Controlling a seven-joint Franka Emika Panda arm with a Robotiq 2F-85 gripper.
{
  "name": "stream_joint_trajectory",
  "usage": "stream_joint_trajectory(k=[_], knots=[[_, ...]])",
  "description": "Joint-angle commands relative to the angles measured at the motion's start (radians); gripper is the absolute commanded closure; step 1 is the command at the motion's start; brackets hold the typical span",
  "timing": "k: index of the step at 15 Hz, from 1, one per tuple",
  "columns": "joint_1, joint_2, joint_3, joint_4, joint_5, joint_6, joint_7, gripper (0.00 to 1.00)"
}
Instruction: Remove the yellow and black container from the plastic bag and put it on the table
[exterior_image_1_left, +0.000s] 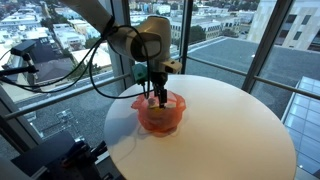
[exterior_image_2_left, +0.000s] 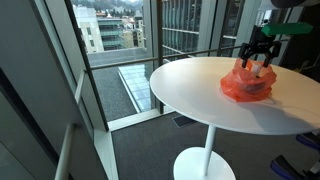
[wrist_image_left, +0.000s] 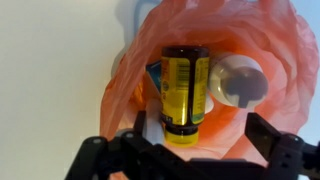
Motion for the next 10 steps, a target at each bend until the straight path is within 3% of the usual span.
stream_joint_trajectory(k=[1,10], knots=[[0.009,0.008,-0.001,-0.003,0.008,0.023,0.04,0.0],[0.035,0.079,-0.017,-0.001,-0.023,0.105,0.122,0.0]])
